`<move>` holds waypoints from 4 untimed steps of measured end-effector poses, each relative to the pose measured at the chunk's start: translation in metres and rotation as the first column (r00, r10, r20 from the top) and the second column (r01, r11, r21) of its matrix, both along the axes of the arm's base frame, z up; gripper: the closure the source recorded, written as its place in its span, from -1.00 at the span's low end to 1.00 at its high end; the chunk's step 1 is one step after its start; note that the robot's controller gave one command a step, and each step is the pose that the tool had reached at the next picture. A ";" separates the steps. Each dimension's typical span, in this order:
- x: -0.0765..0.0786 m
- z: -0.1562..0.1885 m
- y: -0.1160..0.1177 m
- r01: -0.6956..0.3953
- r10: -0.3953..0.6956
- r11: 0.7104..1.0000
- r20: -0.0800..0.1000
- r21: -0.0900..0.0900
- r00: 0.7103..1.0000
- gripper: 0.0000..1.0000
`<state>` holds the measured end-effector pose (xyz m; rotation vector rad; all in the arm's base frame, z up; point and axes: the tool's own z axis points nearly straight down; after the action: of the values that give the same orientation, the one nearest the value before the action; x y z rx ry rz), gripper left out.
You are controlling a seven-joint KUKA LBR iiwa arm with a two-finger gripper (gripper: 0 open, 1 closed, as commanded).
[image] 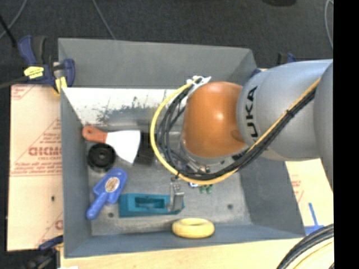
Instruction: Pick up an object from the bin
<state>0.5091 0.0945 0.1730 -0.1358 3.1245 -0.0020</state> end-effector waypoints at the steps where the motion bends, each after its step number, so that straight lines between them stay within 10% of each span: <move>1: -0.008 -0.032 0.037 0.008 -0.008 1.000 -0.012 0.003 1.000 -1.00; 2: -0.013 -0.101 -0.024 -0.413 0.413 0.911 0.008 -0.008 0.911 1.00; 3: -0.013 -0.101 -0.024 -0.411 0.411 0.911 0.008 -0.008 0.911 1.00; 4: -0.010 0.042 -0.027 -0.416 0.416 0.909 0.007 -0.008 0.909 1.00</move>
Offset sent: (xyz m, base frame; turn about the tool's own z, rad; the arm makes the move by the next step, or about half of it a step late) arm -0.0156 -0.0224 -0.1017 -0.4310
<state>0.4995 0.0676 0.2149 -0.7961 3.0159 -0.0078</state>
